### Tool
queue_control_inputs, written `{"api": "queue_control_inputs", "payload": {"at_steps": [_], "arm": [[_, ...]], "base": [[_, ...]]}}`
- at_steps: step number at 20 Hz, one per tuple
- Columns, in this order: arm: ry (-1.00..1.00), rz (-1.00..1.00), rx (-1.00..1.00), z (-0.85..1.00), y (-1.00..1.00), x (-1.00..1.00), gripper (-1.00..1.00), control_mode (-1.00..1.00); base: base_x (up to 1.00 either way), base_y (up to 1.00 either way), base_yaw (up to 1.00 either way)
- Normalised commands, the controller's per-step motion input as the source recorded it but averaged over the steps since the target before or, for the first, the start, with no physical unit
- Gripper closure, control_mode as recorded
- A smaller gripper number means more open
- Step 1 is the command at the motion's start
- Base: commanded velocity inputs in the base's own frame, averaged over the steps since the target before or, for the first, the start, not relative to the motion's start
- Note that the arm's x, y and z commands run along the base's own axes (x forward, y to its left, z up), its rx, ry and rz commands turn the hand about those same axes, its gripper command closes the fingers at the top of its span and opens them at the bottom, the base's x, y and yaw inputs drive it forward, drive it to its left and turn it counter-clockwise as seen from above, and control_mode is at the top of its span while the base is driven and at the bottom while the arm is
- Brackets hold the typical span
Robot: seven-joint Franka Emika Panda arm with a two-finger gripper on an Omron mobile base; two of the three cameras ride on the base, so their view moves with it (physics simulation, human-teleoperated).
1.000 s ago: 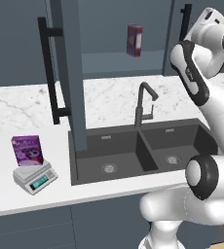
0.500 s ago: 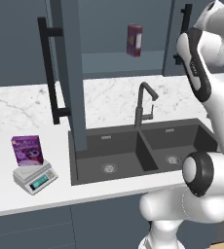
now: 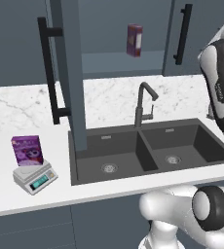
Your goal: Pick the cereal and place it on the digital scale for weighing, and close the cabinet.
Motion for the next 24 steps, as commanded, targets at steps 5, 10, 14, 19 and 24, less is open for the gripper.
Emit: {"api": "queue_control_inputs", "payload": {"at_steps": [5, 10, 14, 19, 24], "arm": [[-0.11, -0.06, 0.12, 0.0, -0.13, -1.0, -1.0, -1.0], [0.0, 0.0, 0.03, 0.09, -0.21, -1.0, -1.0, -1.0], [-0.01, 0.0, 0.0, -0.33, -0.18, -0.94, -1.0, -1.0], [-0.13, 0.0, 0.0, -0.42, 0.0, -0.76, -1.0, -1.0], [-0.27, 0.0, 0.0, -0.32, 0.02, -1.0, -1.0, -1.0]], "base": [[0.0, 0.0, 0.0], [0.0, 0.0, 0.0], [0.0, 0.0, 0.0], [0.0, 0.0, 0.0], [0.0, 0.0, 0.0]]}}
